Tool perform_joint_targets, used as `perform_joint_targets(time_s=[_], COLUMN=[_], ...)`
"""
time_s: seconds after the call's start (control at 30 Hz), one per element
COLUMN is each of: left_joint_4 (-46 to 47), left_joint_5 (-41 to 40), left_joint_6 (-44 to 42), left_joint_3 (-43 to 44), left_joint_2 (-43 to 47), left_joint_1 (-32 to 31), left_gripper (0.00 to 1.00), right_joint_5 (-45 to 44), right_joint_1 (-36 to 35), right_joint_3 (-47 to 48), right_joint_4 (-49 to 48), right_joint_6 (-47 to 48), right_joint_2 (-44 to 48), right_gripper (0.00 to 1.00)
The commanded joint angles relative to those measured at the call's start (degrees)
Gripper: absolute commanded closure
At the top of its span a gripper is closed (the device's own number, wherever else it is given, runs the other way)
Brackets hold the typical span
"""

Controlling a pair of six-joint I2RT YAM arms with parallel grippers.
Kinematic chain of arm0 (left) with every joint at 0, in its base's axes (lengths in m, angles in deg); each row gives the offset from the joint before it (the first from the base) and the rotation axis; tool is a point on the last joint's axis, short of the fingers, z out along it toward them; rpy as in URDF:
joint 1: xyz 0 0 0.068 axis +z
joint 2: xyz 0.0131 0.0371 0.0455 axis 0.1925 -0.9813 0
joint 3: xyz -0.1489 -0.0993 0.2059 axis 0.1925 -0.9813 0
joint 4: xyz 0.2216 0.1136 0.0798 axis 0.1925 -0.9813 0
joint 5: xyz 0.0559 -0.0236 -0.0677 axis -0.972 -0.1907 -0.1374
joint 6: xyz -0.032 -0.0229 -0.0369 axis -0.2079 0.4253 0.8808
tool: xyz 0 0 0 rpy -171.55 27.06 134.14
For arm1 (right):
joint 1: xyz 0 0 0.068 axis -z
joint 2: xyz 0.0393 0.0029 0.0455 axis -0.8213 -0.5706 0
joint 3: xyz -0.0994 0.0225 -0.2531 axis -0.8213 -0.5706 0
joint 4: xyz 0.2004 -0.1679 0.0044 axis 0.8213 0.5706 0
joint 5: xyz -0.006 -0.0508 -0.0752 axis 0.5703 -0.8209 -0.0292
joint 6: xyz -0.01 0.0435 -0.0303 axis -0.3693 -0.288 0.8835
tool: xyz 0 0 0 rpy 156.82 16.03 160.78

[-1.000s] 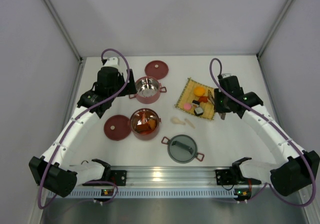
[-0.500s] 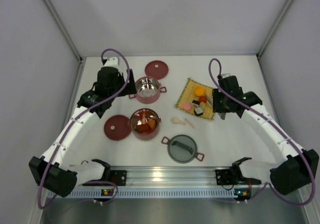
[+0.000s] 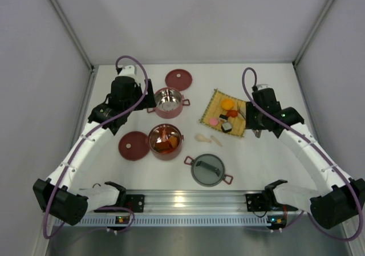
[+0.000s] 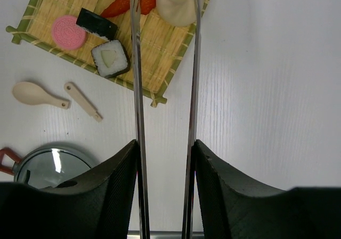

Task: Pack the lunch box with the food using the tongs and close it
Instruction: Pick up the fake food from the plate.

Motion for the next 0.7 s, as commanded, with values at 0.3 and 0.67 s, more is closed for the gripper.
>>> perform_joint_targets(time_s=[0.3, 0.67], left_joint_4=[1.31, 1.22], left_joint_5=[0.32, 0.06], left_joint_6=[0.12, 0.12], left_joint_3=[-0.96, -0.96], left_joint_2=[0.33, 0.33], left_joint_1=[-0.18, -0.18], left_gripper=[0.01, 0.01], right_joint_5=[-3.05, -1.56], right_joint_1=[-0.65, -0.74], right_joint_3=[-1.57, -3.68], right_joint_4=[0.83, -1.99], right_joint_6=[-0.30, -0.30], right_joint_2=[1.12, -1.25], right_gripper=[0.56, 0.56])
